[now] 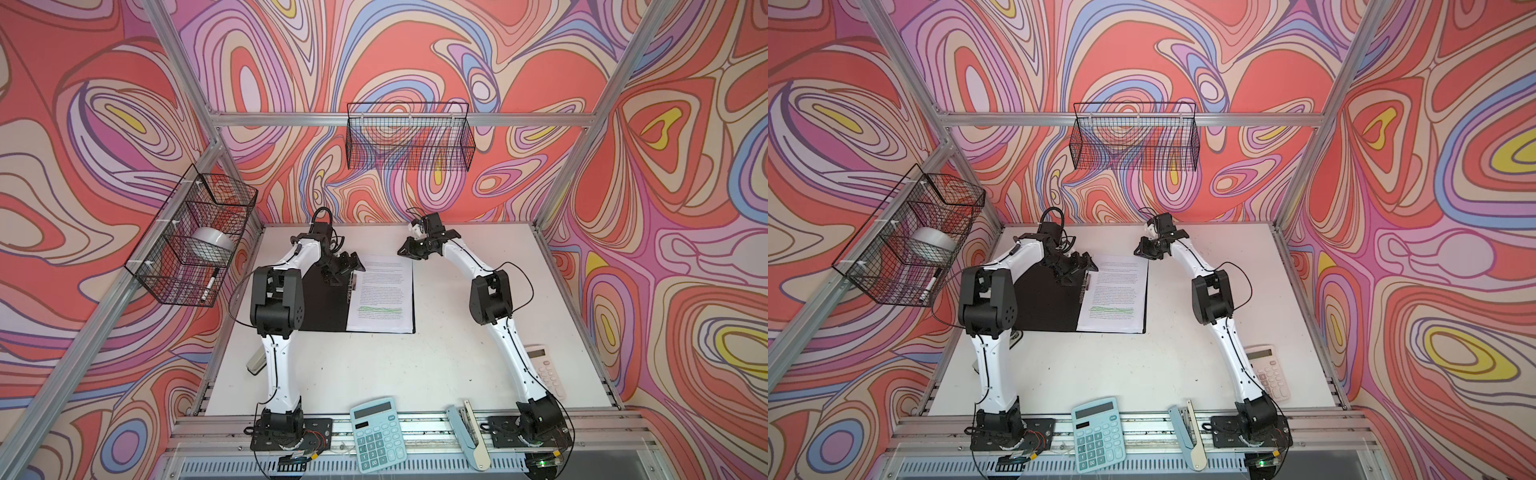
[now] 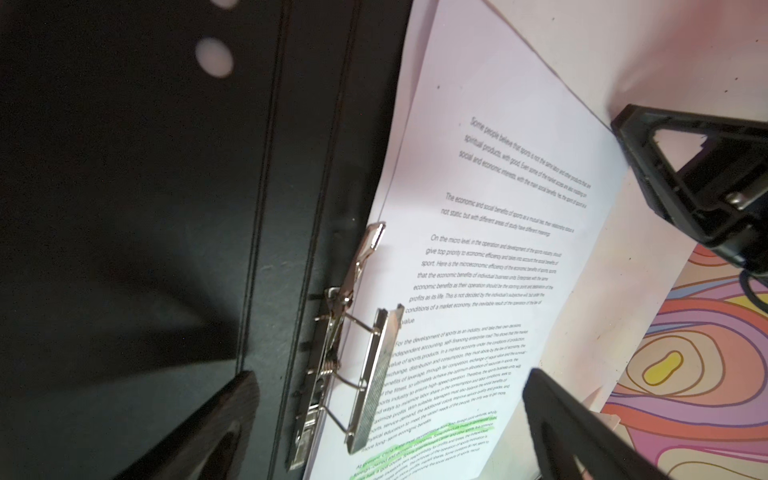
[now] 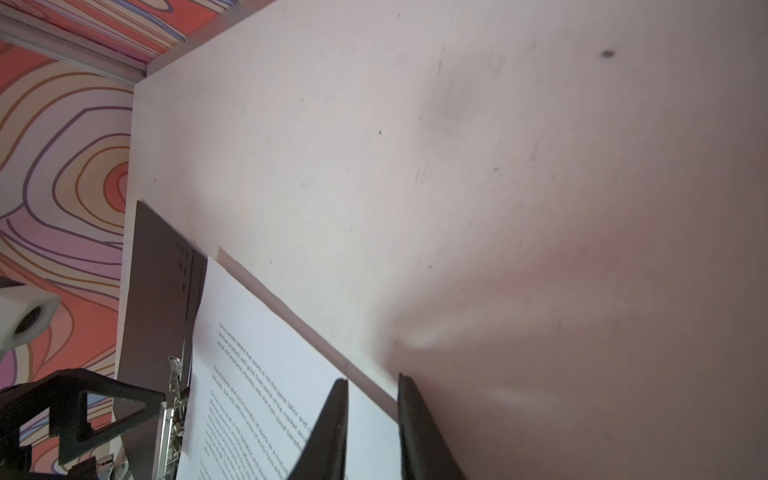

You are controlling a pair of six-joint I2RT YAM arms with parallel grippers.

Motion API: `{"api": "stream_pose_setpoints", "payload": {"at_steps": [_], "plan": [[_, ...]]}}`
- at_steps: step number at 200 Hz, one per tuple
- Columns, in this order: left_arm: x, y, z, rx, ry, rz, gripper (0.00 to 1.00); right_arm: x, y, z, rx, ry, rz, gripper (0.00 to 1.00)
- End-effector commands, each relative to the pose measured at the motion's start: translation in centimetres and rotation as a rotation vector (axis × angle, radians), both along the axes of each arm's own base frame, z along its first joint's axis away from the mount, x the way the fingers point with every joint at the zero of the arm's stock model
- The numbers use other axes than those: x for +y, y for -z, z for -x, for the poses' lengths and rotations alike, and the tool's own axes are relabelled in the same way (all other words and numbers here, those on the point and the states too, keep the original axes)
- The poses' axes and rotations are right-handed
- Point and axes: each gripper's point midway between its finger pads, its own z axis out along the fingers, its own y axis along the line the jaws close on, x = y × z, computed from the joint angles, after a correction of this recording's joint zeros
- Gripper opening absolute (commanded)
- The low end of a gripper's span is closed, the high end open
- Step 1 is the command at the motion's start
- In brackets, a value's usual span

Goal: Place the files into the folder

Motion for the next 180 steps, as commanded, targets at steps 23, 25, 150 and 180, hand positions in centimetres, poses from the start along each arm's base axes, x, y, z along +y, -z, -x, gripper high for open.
{"api": "stream_pose_setpoints", "payload": {"at_steps": [23, 25, 150, 180], "plan": [[-0.4, 0.5, -0.1, 0.012, 0.005, 0.006, 1.00, 0.2, 2.0, 1.7, 0.043, -0.057, 0.045, 0.20], [-0.4, 0.6, -0.1, 0.013, 0.005, 0.005, 1.00, 0.3, 2.0, 1.7, 0.042, -0.058, 0.043, 0.20], [-1.0, -2.4, -5.0, -0.229, 0.128, -0.029, 1.00, 0.4, -6.2, -0.4, -0.149, -0.010, 0.018, 0.28], [-0.9, -1.8, -6.8, -0.219, 0.142, -0.060, 1.00, -0.3, -11.6, 0.3, -0.204, 0.018, 0.014, 0.29]]}}
